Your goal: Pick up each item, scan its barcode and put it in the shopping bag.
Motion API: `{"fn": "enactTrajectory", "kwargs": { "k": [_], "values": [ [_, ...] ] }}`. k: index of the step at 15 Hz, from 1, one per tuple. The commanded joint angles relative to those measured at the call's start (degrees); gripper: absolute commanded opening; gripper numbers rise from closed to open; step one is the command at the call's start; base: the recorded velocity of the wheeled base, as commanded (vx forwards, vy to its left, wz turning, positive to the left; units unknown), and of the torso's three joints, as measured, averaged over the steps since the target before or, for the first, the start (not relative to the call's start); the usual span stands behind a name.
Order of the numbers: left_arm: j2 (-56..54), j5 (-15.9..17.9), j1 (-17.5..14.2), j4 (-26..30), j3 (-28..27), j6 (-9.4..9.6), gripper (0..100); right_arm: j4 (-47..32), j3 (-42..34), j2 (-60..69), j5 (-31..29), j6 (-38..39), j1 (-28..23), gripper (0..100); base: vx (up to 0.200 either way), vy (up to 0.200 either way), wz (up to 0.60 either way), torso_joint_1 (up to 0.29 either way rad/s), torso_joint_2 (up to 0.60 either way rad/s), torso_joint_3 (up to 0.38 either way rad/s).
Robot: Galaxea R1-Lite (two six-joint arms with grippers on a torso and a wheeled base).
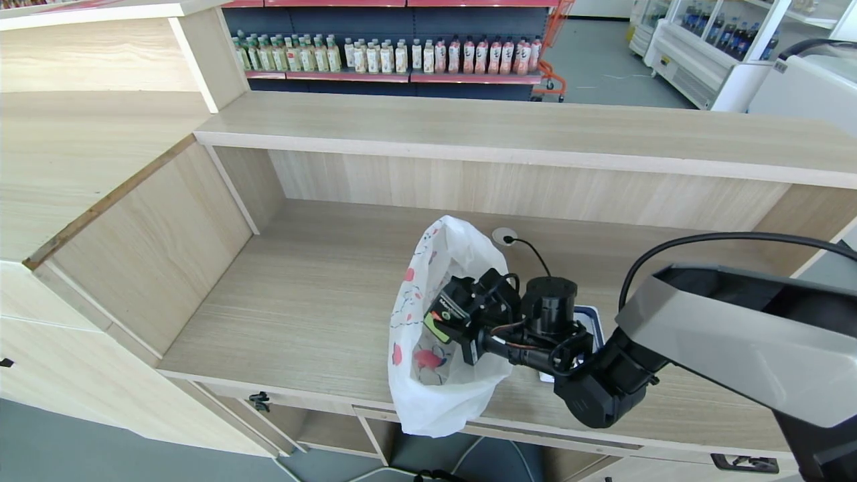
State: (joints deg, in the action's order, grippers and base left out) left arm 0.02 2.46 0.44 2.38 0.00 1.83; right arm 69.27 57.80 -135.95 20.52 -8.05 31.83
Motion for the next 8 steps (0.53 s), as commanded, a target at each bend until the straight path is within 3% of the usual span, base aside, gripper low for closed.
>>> {"fn": "enactTrajectory", "kwargs": {
  "k": [1,8],
  "values": [
    [0.0,0.0,0.0,0.0,0.0,0.02,100,0.0,0.4,-1.2,0.0,-0.2,0.2,0,0.000,0.000,0.00,0.000,0.00,0.000],
    [0.0,0.0,0.0,0.0,0.0,0.02,100,-0.1,-0.6,-2.7,0.0,-3.6,0.3,0,0.000,0.000,0.00,0.000,0.00,0.000]
  ]
}}
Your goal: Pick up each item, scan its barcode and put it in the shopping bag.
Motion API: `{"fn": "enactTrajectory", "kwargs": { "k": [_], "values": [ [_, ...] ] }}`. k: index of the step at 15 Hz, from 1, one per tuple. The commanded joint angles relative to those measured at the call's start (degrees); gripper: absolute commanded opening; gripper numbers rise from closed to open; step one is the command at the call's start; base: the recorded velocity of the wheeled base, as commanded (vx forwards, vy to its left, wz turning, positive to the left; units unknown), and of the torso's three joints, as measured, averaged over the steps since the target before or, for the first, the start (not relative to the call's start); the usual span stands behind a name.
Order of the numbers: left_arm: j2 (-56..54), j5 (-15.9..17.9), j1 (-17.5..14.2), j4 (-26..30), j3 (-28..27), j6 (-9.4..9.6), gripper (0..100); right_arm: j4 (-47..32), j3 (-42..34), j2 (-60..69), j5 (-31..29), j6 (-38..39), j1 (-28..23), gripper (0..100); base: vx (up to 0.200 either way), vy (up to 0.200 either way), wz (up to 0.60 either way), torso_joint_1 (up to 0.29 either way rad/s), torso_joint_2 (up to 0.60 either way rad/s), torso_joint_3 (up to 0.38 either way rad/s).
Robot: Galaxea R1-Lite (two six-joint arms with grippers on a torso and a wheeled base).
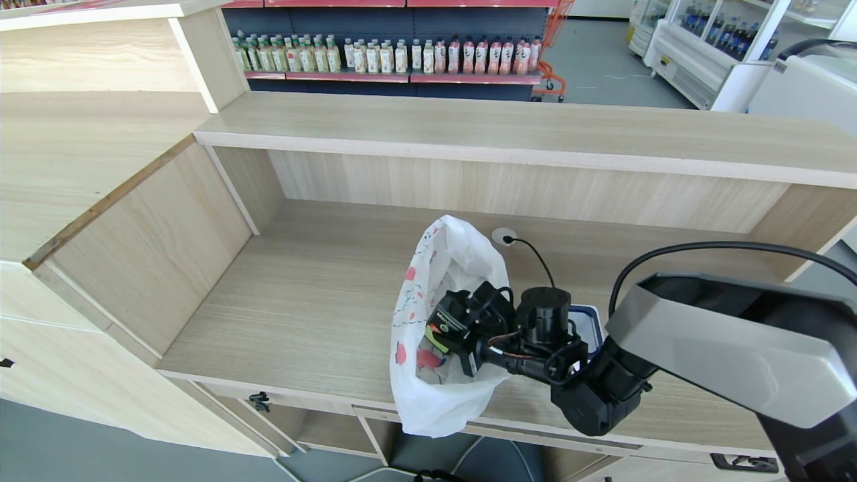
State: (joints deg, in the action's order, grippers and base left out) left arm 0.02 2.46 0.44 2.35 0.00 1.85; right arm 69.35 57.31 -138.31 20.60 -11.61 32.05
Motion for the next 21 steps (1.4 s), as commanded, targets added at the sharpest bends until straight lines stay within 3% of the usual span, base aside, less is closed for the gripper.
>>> {"fn": "enactTrajectory", "kwargs": {
  "k": [1,4,9,12,17,20,21],
  "values": [
    [0.0,0.0,0.0,0.0,0.0,-0.01,100,-0.2,-0.1,-0.3,0.0,0.0,0.0,100,0.000,0.000,0.00,0.000,0.00,0.000],
    [0.0,0.0,0.0,0.0,0.0,-0.01,100,-2.6,0.0,3.2,0.0,1.4,-0.1,100,0.000,0.000,0.00,0.000,0.00,0.000],
    [0.0,0.0,0.0,0.0,0.0,-0.01,100,-9.4,-0.2,16.6,0.0,14.3,-0.1,100,0.000,0.000,0.00,0.000,0.00,0.000],
    [0.0,0.0,0.0,0.0,0.0,-0.01,100,-13.1,-2.2,21.9,-0.1,14.8,-2.0,100,0.000,0.000,0.00,0.000,0.00,0.000],
    [0.0,0.0,0.0,0.0,0.0,-0.01,100,-13.9,-16.3,38.5,-0.6,9.8,-10.1,100,0.000,0.000,0.00,0.000,0.00,0.000],
    [0.0,0.0,0.0,0.0,0.0,-0.01,100,-19.2,-26.2,49.5,-1.0,5.0,-19.0,100,0.000,0.000,0.00,0.000,0.00,0.000],
    [0.0,0.0,0.0,0.0,0.0,-0.01,100,-25.3,-30.1,56.0,-6.6,1.5,-25.8,100,0.000,0.000,0.00,0.000,0.00,0.000]
  ]
}}
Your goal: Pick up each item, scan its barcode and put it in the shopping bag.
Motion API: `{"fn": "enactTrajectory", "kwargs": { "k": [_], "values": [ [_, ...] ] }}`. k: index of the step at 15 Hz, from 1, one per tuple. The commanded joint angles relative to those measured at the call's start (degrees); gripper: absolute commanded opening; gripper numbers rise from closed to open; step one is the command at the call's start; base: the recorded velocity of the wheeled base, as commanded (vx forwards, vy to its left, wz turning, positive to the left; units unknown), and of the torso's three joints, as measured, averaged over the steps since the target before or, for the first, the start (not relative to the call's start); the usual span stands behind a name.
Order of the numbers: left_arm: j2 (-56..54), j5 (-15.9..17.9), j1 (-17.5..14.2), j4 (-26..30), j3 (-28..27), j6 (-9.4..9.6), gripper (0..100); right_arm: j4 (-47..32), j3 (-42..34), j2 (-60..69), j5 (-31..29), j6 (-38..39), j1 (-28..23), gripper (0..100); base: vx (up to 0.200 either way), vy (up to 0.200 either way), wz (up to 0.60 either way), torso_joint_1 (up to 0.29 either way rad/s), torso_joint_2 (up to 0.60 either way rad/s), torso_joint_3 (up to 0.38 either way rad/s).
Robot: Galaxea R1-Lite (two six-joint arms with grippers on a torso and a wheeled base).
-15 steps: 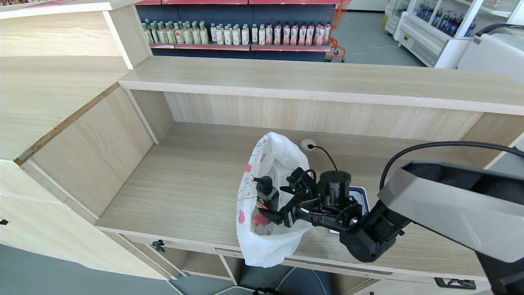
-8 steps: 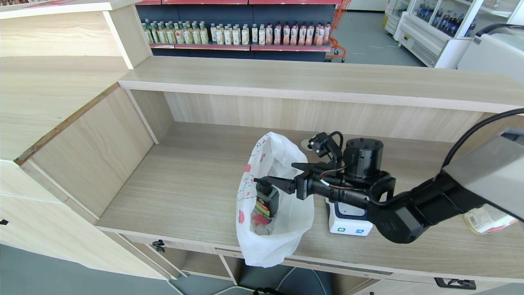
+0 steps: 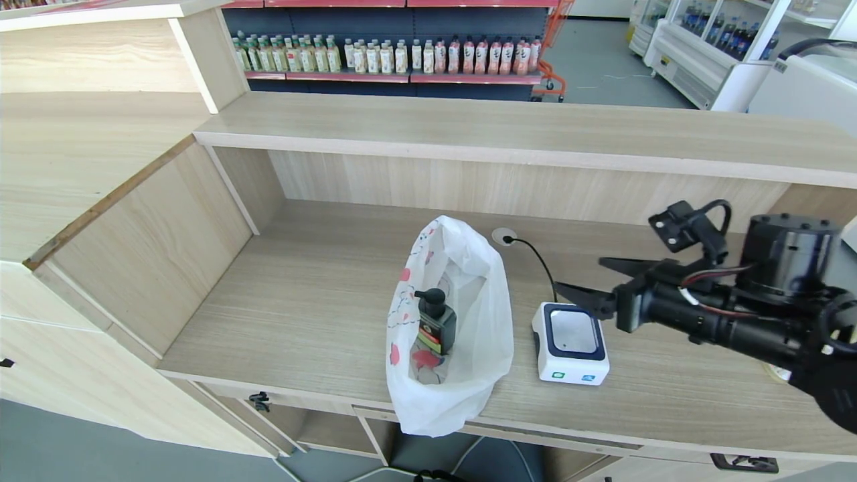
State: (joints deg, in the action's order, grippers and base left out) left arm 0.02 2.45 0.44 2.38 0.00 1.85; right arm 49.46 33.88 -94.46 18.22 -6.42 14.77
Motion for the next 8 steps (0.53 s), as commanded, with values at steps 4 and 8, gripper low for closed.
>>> {"fn": "enactTrajectory", "kwargs": {
  "k": [4,8],
  "values": [
    [0.0,0.0,0.0,0.0,0.0,-0.01,100,-18.3,-16.1,27.6,-23.1,0.7,-14.6,100,0.000,0.000,0.00,0.000,0.00,0.000],
    [0.0,0.0,0.0,0.0,0.0,-0.01,100,-18.6,-22.5,39.4,-25.0,3.6,-15.7,100,0.000,0.000,0.00,0.000,0.00,0.000]
  ]
}}
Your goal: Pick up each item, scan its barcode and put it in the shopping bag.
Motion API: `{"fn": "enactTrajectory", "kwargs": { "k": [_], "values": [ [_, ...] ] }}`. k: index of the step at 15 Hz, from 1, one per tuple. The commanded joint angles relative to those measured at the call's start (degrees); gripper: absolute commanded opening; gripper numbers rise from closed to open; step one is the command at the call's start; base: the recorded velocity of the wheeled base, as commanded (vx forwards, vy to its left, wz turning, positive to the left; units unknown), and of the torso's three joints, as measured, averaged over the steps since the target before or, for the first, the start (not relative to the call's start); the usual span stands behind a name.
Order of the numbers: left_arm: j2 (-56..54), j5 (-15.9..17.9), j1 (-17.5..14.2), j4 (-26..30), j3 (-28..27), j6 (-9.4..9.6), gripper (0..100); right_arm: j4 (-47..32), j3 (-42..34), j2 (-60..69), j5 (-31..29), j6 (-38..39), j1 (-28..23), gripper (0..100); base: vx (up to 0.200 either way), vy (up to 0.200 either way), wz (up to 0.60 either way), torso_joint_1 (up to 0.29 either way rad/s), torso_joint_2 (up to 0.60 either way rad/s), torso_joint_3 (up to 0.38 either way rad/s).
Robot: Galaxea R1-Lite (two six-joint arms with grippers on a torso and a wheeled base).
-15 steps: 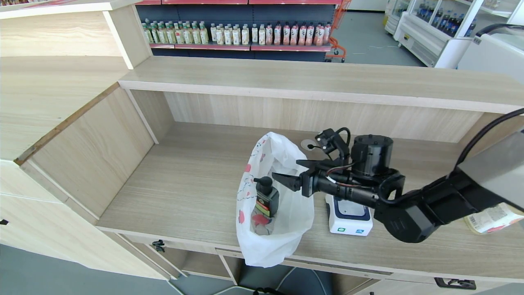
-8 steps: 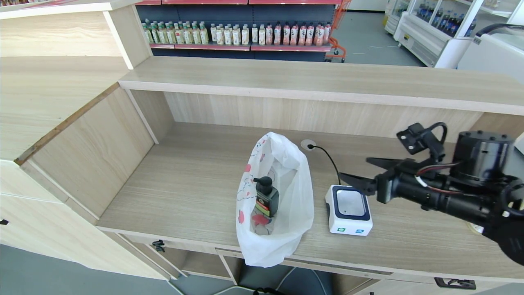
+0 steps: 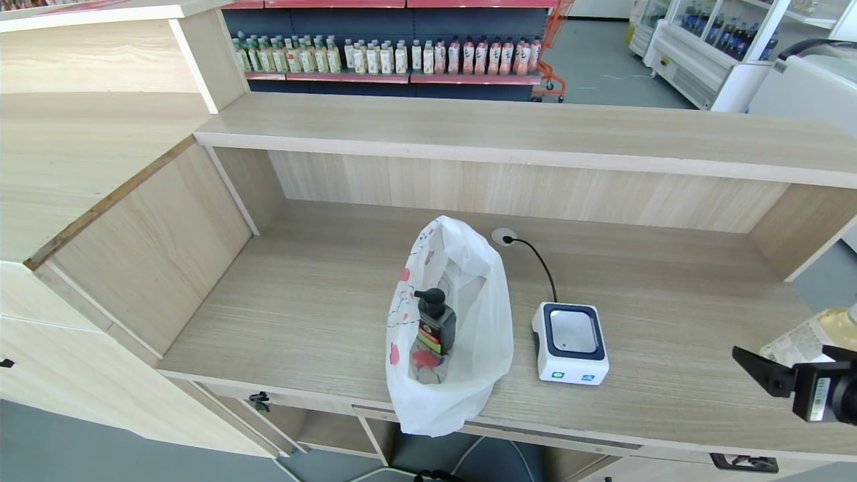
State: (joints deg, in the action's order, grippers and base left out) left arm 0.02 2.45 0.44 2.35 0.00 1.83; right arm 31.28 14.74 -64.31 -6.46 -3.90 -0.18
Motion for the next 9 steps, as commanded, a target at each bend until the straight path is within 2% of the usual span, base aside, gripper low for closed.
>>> {"fn": "enactTrajectory", "kwargs": {
  "k": [1,3,4,7,9],
  "values": [
    [0.0,0.0,0.0,0.0,0.0,0.02,100,-0.7,-6.0,15.0,-0.3,1.1,-0.7,100,0.000,0.000,0.00,0.000,0.00,0.000],
    [0.0,0.0,0.0,0.0,0.0,0.02,100,-4.7,-8.8,24.1,-0.5,0.7,-0.7,100,0.000,0.000,0.00,0.000,0.00,0.000],
    [0.0,0.0,0.0,0.0,0.0,0.02,100,-7.4,-8.3,26.1,-0.5,0.7,-0.7,100,0.000,0.000,0.00,0.000,0.00,0.000],
    [0.0,0.0,0.0,0.0,0.0,0.02,100,-22.9,-4.6,35.7,-0.4,0.7,-0.7,100,0.000,0.000,0.00,0.000,0.00,0.000],
    [0.0,0.0,0.0,0.0,0.0,0.02,100,-27.4,-3.8,40.0,-0.4,0.7,-0.7,100,0.000,0.000,0.00,0.000,0.00,0.000]
  ]
}}
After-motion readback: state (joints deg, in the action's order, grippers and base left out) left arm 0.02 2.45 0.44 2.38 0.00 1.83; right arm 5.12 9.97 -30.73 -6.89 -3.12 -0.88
